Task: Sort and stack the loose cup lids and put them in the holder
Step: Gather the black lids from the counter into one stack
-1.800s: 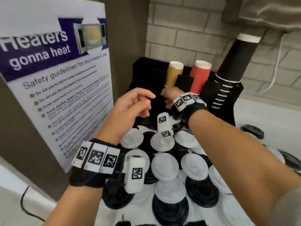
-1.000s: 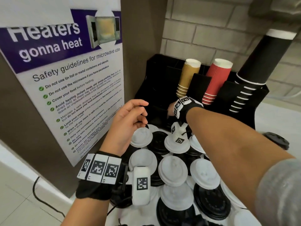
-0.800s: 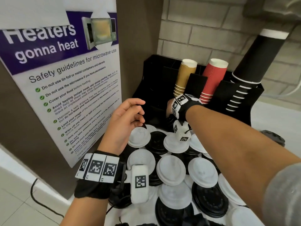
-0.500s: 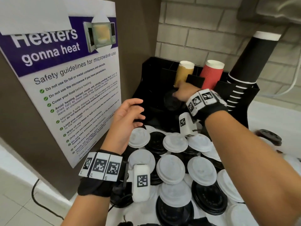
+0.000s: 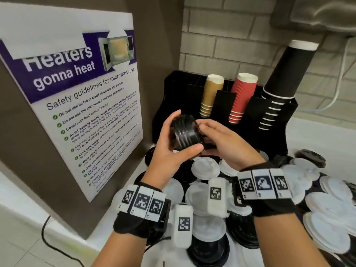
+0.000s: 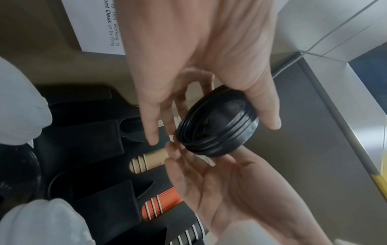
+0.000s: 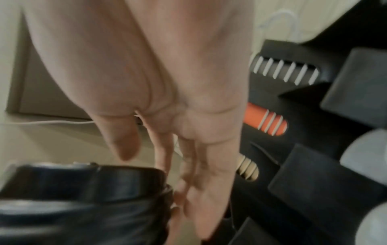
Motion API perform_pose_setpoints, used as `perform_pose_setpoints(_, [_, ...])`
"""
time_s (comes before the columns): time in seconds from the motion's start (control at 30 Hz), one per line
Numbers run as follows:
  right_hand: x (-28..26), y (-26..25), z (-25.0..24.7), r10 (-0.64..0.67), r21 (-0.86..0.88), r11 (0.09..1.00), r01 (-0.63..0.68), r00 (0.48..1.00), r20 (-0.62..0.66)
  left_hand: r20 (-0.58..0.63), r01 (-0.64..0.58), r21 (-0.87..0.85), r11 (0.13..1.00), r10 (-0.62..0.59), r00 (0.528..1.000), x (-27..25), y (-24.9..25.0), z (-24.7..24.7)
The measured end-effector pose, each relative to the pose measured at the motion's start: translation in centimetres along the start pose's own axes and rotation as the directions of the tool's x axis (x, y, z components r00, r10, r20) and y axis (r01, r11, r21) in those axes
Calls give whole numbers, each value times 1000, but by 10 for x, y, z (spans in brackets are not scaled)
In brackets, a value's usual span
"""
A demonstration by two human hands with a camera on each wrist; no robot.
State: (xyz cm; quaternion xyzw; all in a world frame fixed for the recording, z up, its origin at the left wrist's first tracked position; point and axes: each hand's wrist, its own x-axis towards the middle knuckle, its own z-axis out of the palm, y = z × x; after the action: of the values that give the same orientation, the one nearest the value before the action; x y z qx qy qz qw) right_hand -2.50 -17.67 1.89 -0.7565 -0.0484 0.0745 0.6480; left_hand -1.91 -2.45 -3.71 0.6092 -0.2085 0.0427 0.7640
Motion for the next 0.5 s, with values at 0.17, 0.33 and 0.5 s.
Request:
perform_pose_setpoints(0.17, [-16,-8,-4,-83,-63,994,89,992,95,32,1,69,998,-4,999,-4,4,1])
perform_pose_setpoints(0.33, [-18,-7,-5,-130,-69,988,139,984,120,42,33,43,999,-35,999,-9,9,1])
perform_pose_setpoints(0.5, [-19,-5,-4,-154,-74,983,165,979,137,40,45,40,998,-47,998,-13,8,-1])
